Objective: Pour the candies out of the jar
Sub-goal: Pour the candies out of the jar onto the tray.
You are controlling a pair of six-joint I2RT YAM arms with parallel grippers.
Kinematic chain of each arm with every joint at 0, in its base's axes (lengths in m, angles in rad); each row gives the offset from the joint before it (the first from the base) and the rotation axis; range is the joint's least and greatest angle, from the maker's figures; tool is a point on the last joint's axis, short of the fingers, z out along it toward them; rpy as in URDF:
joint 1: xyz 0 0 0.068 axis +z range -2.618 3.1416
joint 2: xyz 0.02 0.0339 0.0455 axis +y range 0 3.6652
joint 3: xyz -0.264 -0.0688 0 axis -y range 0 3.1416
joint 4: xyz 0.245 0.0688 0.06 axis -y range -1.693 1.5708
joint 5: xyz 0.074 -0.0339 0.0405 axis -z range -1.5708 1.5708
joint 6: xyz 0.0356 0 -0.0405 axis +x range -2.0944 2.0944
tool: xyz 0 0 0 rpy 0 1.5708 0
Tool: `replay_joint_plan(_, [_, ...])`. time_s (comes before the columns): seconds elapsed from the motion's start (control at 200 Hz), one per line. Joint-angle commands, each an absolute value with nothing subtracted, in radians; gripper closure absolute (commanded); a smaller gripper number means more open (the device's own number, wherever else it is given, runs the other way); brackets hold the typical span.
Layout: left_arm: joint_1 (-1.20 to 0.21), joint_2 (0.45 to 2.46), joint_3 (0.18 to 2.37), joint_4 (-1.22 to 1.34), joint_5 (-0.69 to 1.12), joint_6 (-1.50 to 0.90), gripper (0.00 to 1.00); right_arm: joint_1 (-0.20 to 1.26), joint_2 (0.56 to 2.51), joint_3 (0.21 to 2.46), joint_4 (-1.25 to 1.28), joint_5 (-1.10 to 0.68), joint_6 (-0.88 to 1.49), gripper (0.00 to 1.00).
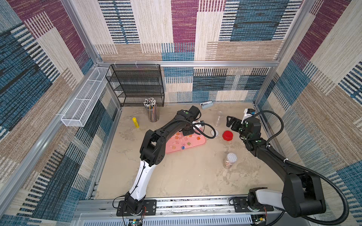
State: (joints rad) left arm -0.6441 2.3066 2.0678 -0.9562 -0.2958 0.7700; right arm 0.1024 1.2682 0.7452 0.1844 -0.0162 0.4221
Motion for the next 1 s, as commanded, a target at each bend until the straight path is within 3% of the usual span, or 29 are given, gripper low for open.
replay_joint_plan(0.0, [-0.660, 2.329, 2.089, -0.981, -0.560, 0.923, 1.00, 0.102, 1.263, 0.741, 0.221, -0.016, 0.434, 0.00])
replay_joint_plan(0.13, [-0.673, 2.345, 2.090, -0.977, -0.702, 1.005, 1.00, 0.102, 1.263, 0.738, 0.217, -0.012, 0.434, 0.00])
replay_joint_plan(0.381, [-0.684, 2.270, 2.032, -0.970, -0.711, 1.066, 1.00, 0.101, 1.276, 0.739, 0.218, -0.019, 0.446, 0.00])
replay_joint_plan(0.736, [-0.677, 1.993, 1.635, -0.696, -0.723, 1.318, 1.00, 0.101, 1.297, 0.742, 0.232, -0.048, 0.475, 0.00])
replay_joint_plan(0.997, [-0.661, 1.893, 1.522, -0.611, -0.712, 1.403, 1.00, 0.101, 1.296, 0.752, 0.229, -0.058, 0.485, 0.00])
